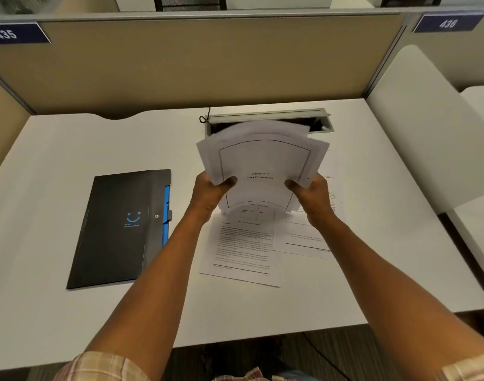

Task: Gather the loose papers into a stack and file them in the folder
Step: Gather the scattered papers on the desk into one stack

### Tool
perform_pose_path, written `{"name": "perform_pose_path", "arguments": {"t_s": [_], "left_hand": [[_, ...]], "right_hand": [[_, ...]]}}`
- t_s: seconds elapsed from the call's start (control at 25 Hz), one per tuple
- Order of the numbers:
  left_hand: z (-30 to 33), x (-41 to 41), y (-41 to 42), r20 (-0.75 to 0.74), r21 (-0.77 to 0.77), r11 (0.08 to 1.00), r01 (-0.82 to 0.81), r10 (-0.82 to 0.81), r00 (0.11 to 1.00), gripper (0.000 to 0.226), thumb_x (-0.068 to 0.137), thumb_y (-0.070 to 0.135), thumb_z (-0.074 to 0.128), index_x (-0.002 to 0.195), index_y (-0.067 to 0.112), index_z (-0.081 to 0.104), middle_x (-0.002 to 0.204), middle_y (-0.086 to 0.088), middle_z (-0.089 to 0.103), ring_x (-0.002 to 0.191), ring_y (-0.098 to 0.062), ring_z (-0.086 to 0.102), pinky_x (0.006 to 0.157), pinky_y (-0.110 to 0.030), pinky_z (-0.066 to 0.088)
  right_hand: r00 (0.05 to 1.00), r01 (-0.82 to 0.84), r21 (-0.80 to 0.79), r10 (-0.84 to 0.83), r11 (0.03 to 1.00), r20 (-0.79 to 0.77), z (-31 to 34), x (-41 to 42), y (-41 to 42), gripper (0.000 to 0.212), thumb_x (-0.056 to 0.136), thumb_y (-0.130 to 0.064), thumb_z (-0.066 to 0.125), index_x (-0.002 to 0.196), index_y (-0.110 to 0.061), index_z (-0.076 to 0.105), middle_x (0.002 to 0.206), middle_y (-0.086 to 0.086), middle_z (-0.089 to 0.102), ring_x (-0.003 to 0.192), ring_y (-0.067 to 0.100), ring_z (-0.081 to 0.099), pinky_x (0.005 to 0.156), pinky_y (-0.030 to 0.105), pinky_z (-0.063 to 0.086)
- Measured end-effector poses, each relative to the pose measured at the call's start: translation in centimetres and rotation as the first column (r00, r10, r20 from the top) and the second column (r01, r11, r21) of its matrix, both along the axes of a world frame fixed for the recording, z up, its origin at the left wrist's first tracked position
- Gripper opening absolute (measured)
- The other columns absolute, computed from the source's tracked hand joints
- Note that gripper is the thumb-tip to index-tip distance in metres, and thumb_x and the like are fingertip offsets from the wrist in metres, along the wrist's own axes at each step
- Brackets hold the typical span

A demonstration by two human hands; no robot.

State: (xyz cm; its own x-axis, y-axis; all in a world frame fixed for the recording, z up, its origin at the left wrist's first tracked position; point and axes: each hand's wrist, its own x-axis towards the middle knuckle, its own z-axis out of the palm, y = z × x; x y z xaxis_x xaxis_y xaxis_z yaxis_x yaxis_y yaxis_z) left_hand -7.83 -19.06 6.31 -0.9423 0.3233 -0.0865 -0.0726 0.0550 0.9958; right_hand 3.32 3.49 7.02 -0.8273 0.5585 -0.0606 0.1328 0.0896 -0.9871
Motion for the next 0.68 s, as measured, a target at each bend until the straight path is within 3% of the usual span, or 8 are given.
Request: {"name": "perform_pose_path", "arguments": {"t_s": [0.16,0.44,0.56,0.68], "left_hand": [[0.2,-0.4,0.2,-0.064,-0.089,0.994,0.063,-0.069,0.996,0.042,0.078,0.024,0.080,0.112,0.034,0.058,0.103,0.015,0.065,0.095,-0.004,0.062,0.072,-0.012,0.053],[0.8,-1.1,1.5,-0.050,-0.067,0.996,0.067,-0.070,0.996,0.039,0.075,0.026,0.083,0.109,0.027,0.064,0.097,0.010,0.069,0.092,-0.009,0.066,0.071,-0.022,0.056],[1.0,-1.3,1.7,-0.037,-0.042,0.999,0.013,-0.015,0.999,0.038,0.077,0.029,0.081,0.110,0.021,0.065,0.101,0.001,0.071,0.094,-0.017,0.068,0.077,-0.030,0.057],[2.0,-1.9,2.1,-0.033,0.007,1.000,-0.020,0.020,0.999,0.031,0.075,0.034,0.082,0.102,0.028,0.068,0.099,0.006,0.074,0.093,-0.011,0.070,0.077,-0.025,0.057]], "right_hand": [[1.000,0.004,-0.015,-0.004,1.000,0.021,-0.5,0.0,0.3,0.053,0.078,-0.011,0.080,0.126,-0.006,0.059,0.118,0.014,0.068,0.109,0.033,0.064,0.095,0.051,0.054],[0.999,-0.028,0.009,0.029,1.000,-0.017,0.0,-1.0,-0.4,0.056,0.078,-0.016,0.080,0.127,-0.013,0.055,0.120,0.012,0.065,0.111,0.033,0.062,0.094,0.053,0.054],[0.998,-0.066,0.105,0.065,0.992,0.016,-0.3,-0.8,0.5,0.048,0.082,-0.019,0.078,0.125,-0.006,0.060,0.117,0.014,0.068,0.108,0.033,0.064,0.094,0.054,0.054],[0.995,-0.099,0.222,0.096,0.970,0.026,0.2,-0.8,1.0,0.046,0.087,-0.025,0.074,0.126,-0.005,0.060,0.119,0.014,0.068,0.107,0.031,0.066,0.092,0.048,0.056]]}}
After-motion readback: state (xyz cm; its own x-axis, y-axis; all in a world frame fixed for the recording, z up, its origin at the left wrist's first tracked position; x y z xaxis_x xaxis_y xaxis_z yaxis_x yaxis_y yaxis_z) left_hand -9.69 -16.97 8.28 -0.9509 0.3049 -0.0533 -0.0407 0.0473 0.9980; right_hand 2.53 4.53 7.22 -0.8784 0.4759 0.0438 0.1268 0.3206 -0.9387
